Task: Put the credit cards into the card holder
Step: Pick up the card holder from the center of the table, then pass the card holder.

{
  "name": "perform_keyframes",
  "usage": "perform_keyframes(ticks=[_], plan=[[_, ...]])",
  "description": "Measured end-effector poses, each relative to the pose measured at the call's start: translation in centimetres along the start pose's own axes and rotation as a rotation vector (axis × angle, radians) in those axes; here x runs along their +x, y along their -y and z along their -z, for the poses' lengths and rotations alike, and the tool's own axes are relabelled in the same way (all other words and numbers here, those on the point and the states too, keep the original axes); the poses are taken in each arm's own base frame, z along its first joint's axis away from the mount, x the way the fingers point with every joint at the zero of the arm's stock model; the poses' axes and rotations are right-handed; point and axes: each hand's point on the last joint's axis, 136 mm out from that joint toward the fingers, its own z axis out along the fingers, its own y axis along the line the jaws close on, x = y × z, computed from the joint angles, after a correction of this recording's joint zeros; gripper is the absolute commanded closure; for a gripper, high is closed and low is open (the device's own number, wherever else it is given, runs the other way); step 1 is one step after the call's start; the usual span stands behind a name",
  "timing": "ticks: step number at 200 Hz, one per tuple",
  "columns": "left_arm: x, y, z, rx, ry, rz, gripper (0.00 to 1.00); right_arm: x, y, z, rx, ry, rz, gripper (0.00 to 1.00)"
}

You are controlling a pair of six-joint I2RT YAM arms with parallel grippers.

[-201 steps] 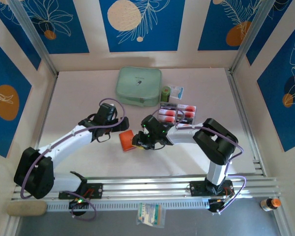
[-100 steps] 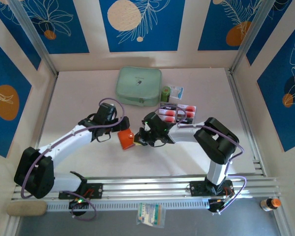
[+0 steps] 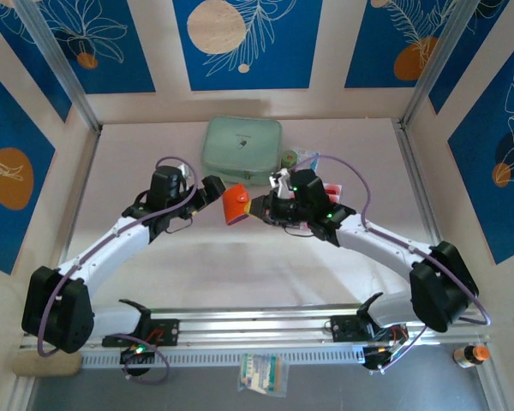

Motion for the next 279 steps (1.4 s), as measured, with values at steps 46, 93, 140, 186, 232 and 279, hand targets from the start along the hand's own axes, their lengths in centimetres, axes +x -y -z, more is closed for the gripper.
perform_keyframes(ticks=[46,93,140,186,232,279], plan=[[-1.4,4.2,0.6,0.207,0.043,0.106,0.00,-0.5,-1.3,0.7,-0.046,0.011,-0.028,1.00],[-1.3,4.7,0.7,0.274,0.051,0.171,0.00,-1.1,-3.0,0.9,-0.115,0.032,-0.049,1.00],[-1.1,5.0,0.3,0.326,0.054,0.214,0.09,-1.5,-4.5,0.9,-0.179,0.037,-0.068,1.00],[-1.3,6.5,0.3,0.399,0.066,0.231,0.37,-1.3,-5.0,0.3,-0.206,0.024,-0.087,1.00],[-1.2,6.7,0.4,0.436,0.076,0.253,0.77,-1.5,-5.5,0.3,-0.228,0.028,-0.082,1.00],[-1.3,7.0,0.5,0.455,0.089,0.247,1.00,-0.7,-3.5,-0.1,-0.184,0.017,-0.106,0.86]])
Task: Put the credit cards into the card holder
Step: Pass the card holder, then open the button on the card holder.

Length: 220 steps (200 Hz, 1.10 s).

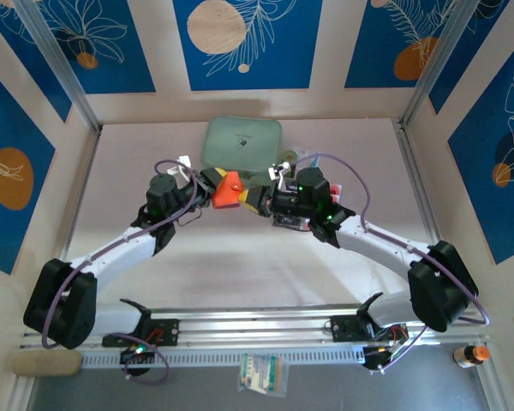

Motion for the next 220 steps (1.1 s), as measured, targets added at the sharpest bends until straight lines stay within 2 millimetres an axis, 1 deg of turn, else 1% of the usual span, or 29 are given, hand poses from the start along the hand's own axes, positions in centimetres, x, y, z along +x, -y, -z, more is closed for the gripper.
perform_keyframes(ticks=[7,20,50,58,65,71,81,90,98,120,132,143,162,192,220], plan=[[0.1,-0.1,0.0,-0.002,-0.003,-0.003,1.00,0.2,0.7,0.0,0.017,-0.005,-0.005,0.83],[0.3,-0.6,0.1,-0.011,-0.004,-0.018,1.00,0.6,2.5,0.2,0.060,-0.014,-0.017,0.81],[0.4,-1.6,0.2,-0.034,0.000,-0.066,1.00,1.5,8.4,1.5,0.221,-0.022,-0.082,0.80],[0.5,-1.8,0.3,-0.039,-0.001,-0.080,1.00,1.5,9.4,1.9,0.264,-0.019,-0.089,0.78],[0.5,-2.1,0.4,-0.043,0.000,-0.091,1.00,1.6,9.7,2.4,0.293,-0.013,-0.080,0.77],[0.6,-2.2,0.4,-0.047,-0.001,-0.100,1.00,1.5,9.8,2.9,0.314,-0.006,-0.067,0.75],[0.6,-2.4,0.5,-0.050,-0.002,-0.113,1.00,1.3,9.2,3.4,0.339,0.003,-0.037,0.71],[0.7,-2.6,0.5,-0.053,-0.004,-0.124,1.00,0.7,7.9,3.8,0.351,0.015,0.007,0.65],[0.7,-2.7,0.6,-0.057,-0.005,-0.136,1.00,-0.1,6.4,3.9,0.355,0.028,0.058,0.60],[0.8,-2.9,0.6,-0.069,-0.009,-0.160,1.00,-1.9,1.9,3.8,0.352,0.065,0.193,0.51],[0.9,-3.0,0.7,-0.075,-0.011,-0.167,1.00,-2.6,0.2,3.4,0.362,0.072,0.255,0.49],[0.9,-3.1,0.7,-0.081,-0.009,-0.172,1.00,-2.9,-0.5,2.6,0.381,0.069,0.296,0.47],[0.8,-3.3,0.8,-0.088,-0.007,-0.174,1.00,-2.9,-0.3,1.0,0.441,0.042,0.346,0.45],[0.8,-3.2,0.9,-0.089,-0.002,-0.178,1.00,-2.1,2.0,-1.9,0.564,-0.028,0.408,0.44],[0.8,-2.8,1.0,-0.083,0.002,-0.182,1.00,-1.4,3.8,-3.7,0.645,-0.071,0.448,0.44]])
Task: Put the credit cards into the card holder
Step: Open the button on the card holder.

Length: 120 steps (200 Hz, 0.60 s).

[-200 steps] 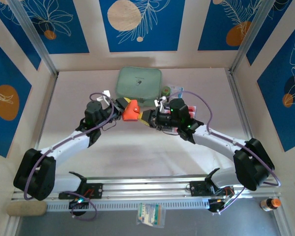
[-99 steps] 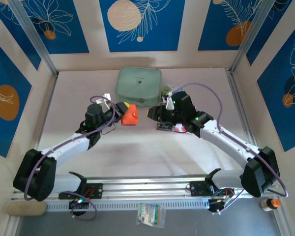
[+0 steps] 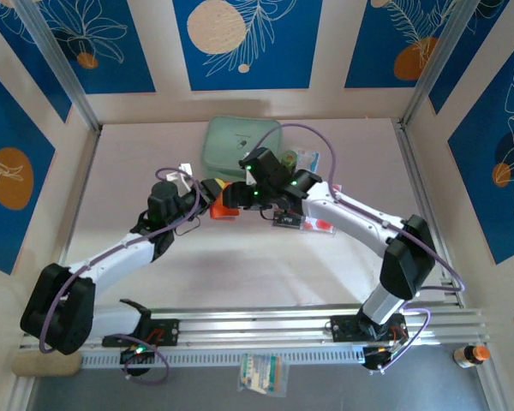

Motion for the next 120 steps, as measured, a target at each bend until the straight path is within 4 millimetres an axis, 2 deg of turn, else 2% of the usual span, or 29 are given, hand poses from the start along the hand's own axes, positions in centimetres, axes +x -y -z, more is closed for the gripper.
perform_keyframes(ticks=[53,76,120], plan=[[0.0,-1.0,0.1,-0.044,0.008,0.008,1.00,0.0,0.7,-1.3,0.108,0.013,0.070,0.51],[0.2,-1.2,0.1,-0.050,0.005,0.010,1.00,0.0,1.4,-1.6,0.152,0.026,0.090,0.60],[0.6,-1.3,0.1,-0.055,-0.003,0.010,1.00,0.2,1.1,-1.7,0.160,0.031,0.107,0.77]])
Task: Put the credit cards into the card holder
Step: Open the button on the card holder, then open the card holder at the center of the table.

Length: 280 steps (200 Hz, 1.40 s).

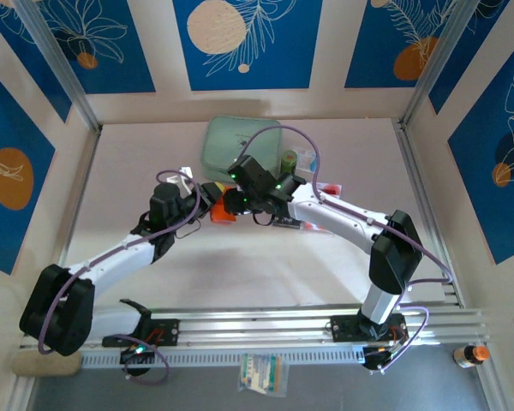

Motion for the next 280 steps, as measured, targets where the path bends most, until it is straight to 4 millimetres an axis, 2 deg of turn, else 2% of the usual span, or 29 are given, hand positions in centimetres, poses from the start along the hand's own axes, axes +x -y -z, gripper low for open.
perform_keyframes(ticks=[41,55,77,97,115,129,135,150,181,198,225,280], plan=[[0.0,-0.1,0.0,-0.006,0.002,0.001,1.00,0.2,-0.2,-0.3,-0.012,0.004,-0.008,1.00],[0.2,-0.5,0.0,-0.016,-0.002,0.004,1.00,0.6,0.2,-0.8,-0.002,0.001,-0.019,1.00],[0.3,-0.2,0.1,-0.007,-0.004,0.005,1.00,2.9,3.5,-2.2,0.081,-0.044,-0.048,1.00],[0.2,0.4,0.3,0.012,0.001,0.006,1.00,6.0,7.1,-3.3,0.162,-0.109,-0.084,1.00],[-0.1,1.3,0.6,0.042,0.015,-0.002,1.00,8.5,9.6,-3.1,0.210,-0.156,-0.119,1.00],[-0.4,1.8,0.7,0.060,0.023,0.001,1.00,9.2,10.4,-2.2,0.208,-0.159,-0.145,1.00],[-0.4,1.9,0.7,0.065,0.026,0.008,1.00,9.1,10.3,-1.7,0.196,-0.152,-0.152,1.00],[-0.5,2.0,0.8,0.079,0.035,0.030,1.00,8.4,9.3,0.1,0.131,-0.112,-0.173,0.92],[-0.9,1.9,0.8,0.110,0.069,0.127,1.00,5.5,6.9,4.2,-0.099,0.011,-0.270,0.65],[-1.7,2.3,0.9,0.131,0.107,0.180,1.00,4.0,6.5,5.7,-0.222,0.073,-0.334,0.57],[-3.0,2.9,1.2,0.157,0.169,0.261,1.00,2.4,5.6,6.5,-0.373,0.112,-0.418,0.51],[-4.8,4.1,1.8,0.198,0.259,0.397,1.00,-1.1,0.6,7.9,-0.665,0.156,-0.484,0.51]])
